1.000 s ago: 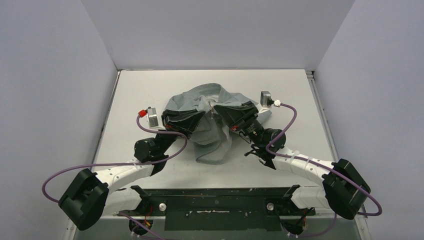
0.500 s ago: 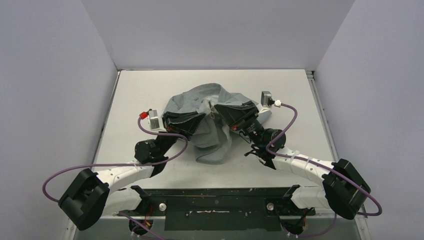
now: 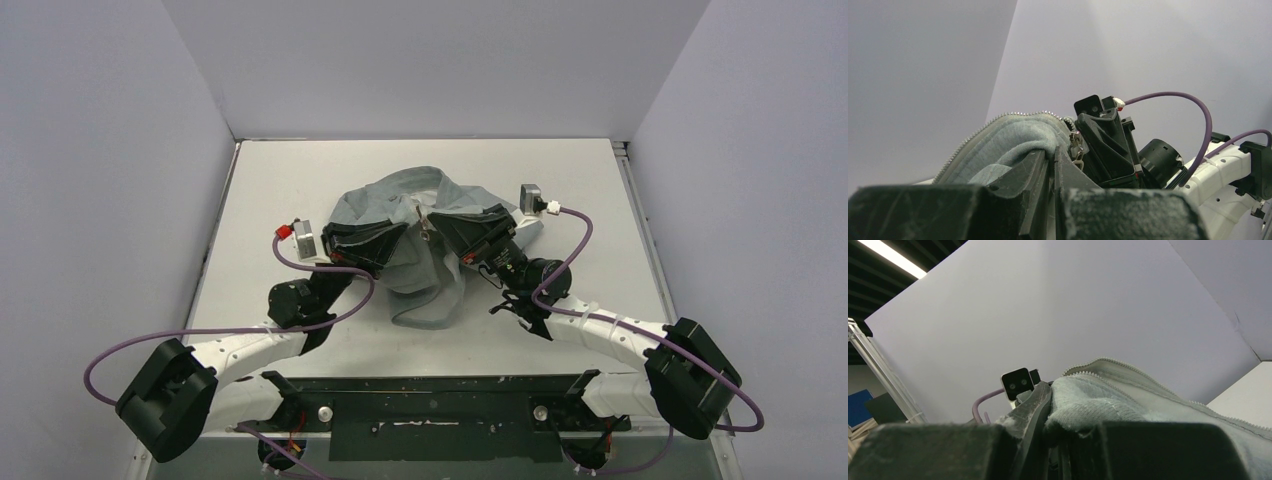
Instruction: Zip up the jacket
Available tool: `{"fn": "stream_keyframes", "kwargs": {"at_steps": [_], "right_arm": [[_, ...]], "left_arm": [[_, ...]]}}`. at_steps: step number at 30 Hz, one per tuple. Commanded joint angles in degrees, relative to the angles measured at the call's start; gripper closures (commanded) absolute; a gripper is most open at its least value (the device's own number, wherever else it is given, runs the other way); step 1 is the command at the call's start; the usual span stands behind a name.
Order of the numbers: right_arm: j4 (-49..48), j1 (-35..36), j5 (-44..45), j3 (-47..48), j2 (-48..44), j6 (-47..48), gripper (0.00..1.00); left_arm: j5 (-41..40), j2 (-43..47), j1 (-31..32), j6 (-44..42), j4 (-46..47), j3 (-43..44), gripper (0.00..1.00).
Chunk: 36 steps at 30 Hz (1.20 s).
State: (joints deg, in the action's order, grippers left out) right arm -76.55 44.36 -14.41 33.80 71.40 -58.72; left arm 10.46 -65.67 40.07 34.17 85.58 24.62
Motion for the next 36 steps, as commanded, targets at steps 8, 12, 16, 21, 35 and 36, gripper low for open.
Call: {"fn": "stream_keyframes", "kwargs": {"at_steps": [8, 12, 16, 21, 35, 36], "right_arm": [[-5.1, 0.5, -1.2, 0.6, -1.6, -0.9, 1.00], [-5.5, 0.5, -0.7, 0.8, -1.0, -1.2, 1.00], [-5.5, 0.4, 0.1, 0.7, -1.0, -1.2, 1.00], [-5.2, 0.4, 1.2, 0.5, -1.3, -1.4, 1.00], [-4.4, 0.4, 1.3, 1.4, -0.5, -1.7, 1.00], [-4.4, 0.4, 1.3, 1.4, -0.5, -1.6, 1.00]], "left_arm": [[0.9, 0.7, 0.3, -0.7, 15.0, 1.4, 1.00], [1.4, 0.7, 0.3, -0.4, 15.0, 1.1, 1.00], [1.7, 0.7, 0.3, -0.4, 15.0, 1.0, 1.00], [2.3, 0.5, 0.4, -0.3, 15.0, 1.1, 1.00], [3.5, 0.3, 0.3, -0.1, 15.0, 0.8, 1.00], [3.8, 0.2, 0.3, 0.0, 15.0, 0.8, 1.00]]}}
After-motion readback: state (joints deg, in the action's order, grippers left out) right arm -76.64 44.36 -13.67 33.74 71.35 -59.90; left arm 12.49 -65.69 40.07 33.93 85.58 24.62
